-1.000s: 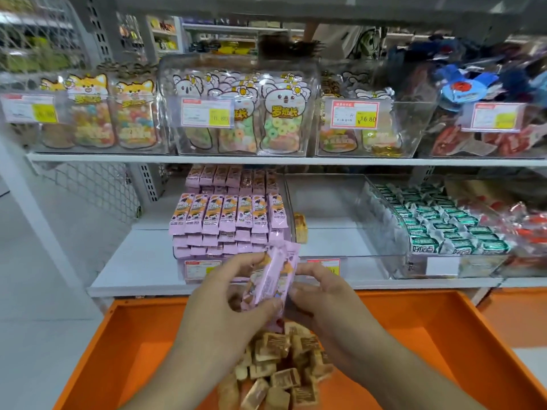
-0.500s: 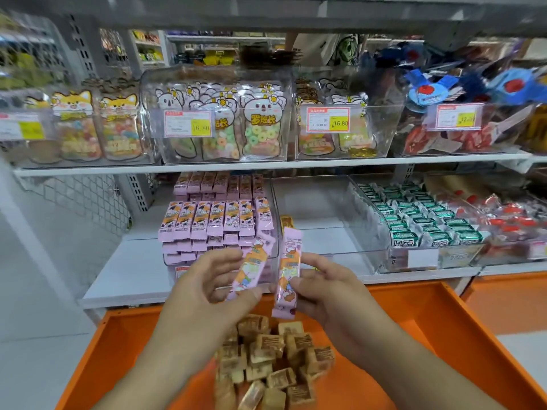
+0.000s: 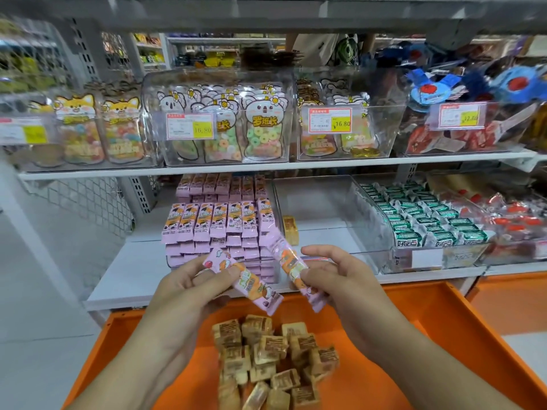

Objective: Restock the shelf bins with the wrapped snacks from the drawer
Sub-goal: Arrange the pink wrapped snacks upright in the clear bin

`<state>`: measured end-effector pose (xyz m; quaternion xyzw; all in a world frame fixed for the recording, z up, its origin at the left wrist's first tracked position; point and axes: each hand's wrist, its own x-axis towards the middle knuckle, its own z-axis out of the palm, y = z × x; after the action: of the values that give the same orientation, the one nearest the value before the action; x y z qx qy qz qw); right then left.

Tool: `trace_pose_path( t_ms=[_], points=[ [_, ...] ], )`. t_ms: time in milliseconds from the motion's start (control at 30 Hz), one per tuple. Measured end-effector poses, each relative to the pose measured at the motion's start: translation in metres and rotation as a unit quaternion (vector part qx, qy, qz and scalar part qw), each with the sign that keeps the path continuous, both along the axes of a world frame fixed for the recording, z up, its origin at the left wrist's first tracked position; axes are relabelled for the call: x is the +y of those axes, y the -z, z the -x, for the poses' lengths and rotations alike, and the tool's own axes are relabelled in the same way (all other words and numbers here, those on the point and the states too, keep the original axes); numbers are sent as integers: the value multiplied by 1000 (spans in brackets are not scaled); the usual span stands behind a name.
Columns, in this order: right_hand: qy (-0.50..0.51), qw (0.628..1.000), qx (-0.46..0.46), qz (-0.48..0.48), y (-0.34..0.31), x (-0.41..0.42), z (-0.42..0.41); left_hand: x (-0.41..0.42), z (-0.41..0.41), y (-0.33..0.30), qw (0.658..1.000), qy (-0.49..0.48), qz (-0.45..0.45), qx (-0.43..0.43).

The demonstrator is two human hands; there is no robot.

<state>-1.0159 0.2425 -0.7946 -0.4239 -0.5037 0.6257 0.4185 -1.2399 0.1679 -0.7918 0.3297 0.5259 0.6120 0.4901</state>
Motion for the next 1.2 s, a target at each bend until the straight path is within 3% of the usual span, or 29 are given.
trace_pose_path(
  t_ms=[267,367,500,633,867,1067,1200],
  points=[
    [19,997,-53,-57,-6,8,-11,0,3,-4,999,-20,39,32],
    [-21,987,-128,-91,-6,13,-14,-1,4,0,996,-3,62,71],
    [-146,957,-236,-90,-11,12,-18,-3,-6,2,988,10,98,120],
    [-189,961,-196,-50,-7,3,-10,-8,-21,2,975,36,109,192],
    [-76,991,-111,9,6,-3,15,-11,-38,8,968,-18,79,237],
    [31,996,-75,-32,11,-1,21,-14,-40,-3,977,77,88,176],
    [22,993,-112,-39,10,-3,19,-17,-38,-6,976,108,74,171]
  ],
)
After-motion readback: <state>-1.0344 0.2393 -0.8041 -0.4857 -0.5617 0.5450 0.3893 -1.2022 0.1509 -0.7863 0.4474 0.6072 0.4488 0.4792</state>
